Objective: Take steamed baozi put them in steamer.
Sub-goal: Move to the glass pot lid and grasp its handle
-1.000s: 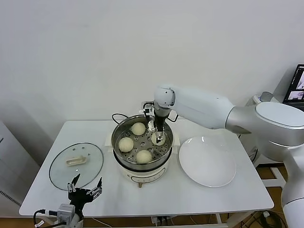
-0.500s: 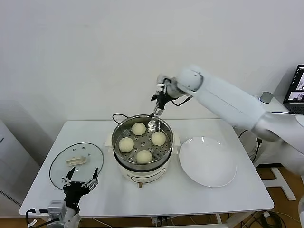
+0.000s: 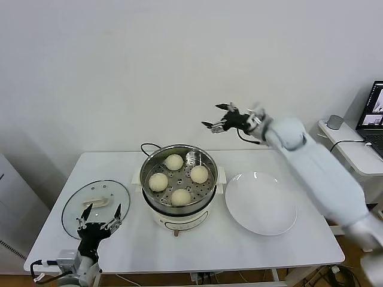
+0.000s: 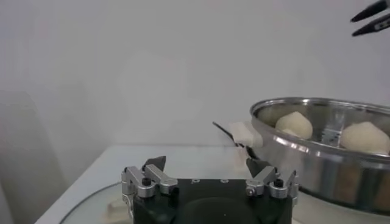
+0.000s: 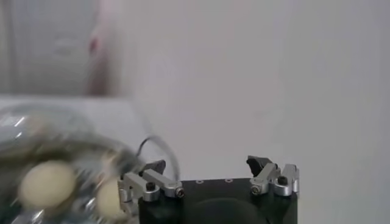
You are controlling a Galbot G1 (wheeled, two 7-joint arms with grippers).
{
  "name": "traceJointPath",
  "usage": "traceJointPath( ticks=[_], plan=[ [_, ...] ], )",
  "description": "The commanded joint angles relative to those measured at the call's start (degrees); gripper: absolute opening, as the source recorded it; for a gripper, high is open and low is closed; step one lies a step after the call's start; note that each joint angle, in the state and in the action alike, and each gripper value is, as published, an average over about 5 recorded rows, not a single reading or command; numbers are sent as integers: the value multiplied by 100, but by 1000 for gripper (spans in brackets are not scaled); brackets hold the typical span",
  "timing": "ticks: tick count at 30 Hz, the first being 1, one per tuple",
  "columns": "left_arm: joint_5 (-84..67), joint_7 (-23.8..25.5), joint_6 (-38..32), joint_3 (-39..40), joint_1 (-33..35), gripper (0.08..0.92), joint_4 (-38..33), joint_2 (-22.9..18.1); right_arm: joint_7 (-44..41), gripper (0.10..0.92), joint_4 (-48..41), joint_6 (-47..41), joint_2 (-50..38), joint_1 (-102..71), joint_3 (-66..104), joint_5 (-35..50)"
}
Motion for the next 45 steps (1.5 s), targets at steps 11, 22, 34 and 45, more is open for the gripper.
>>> traceJointPath(
  ticks=[11,22,34,45],
  plan=[
    [7000,-1158,-798,-275,-956,823,1666,1145,1130,823,1125,1516,1760,-4878,3758,367],
    [8641,-920,-774,442,-1343,823,2672,1900,1059,823,961,1582,1659,-5045,3718,411],
    [8299,-1275,-802,712,-1633,823,3443,1497,1077,823,868,1554,1715,-4999,3681,336],
    [8376,-1291,-519,666,-1956,823,3712,1418,1068,823,871,1597,1717,-5073,3692,329]
  ],
)
